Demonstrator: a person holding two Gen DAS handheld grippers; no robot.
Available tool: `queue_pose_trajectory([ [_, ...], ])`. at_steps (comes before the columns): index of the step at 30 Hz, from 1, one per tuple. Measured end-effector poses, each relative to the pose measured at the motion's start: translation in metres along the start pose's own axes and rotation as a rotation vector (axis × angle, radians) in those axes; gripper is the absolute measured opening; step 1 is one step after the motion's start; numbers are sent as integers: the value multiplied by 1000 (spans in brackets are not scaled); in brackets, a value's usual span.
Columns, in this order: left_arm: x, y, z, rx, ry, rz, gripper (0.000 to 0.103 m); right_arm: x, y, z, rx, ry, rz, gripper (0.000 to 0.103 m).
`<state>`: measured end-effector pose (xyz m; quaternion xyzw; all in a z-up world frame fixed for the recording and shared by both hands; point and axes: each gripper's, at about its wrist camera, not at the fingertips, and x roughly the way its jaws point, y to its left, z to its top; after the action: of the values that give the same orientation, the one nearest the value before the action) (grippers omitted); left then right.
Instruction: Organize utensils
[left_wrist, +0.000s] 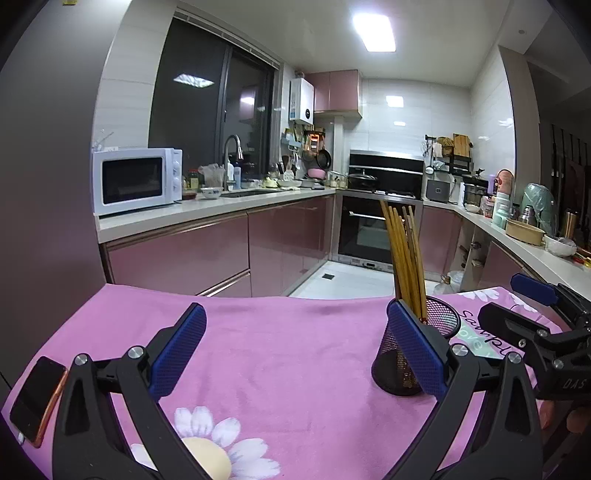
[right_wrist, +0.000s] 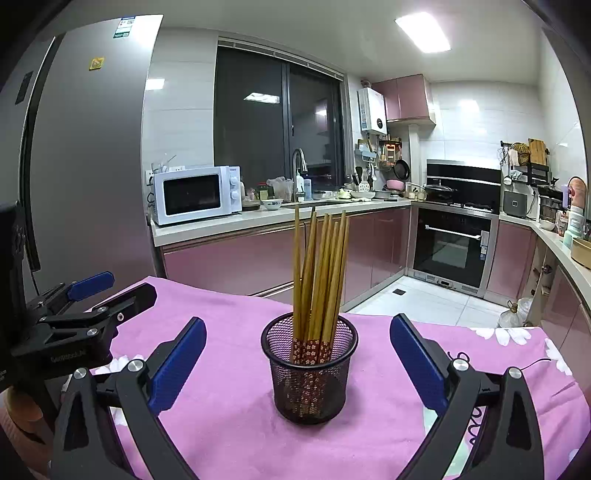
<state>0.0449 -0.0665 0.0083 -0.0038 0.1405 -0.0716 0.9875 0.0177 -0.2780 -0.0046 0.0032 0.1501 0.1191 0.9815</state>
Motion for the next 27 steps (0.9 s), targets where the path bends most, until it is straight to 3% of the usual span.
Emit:
queue_pose_trajectory([
  [27,-25,0,-12,-7,-39,10,97,-18,10,-5,-25,-42,-25,96],
])
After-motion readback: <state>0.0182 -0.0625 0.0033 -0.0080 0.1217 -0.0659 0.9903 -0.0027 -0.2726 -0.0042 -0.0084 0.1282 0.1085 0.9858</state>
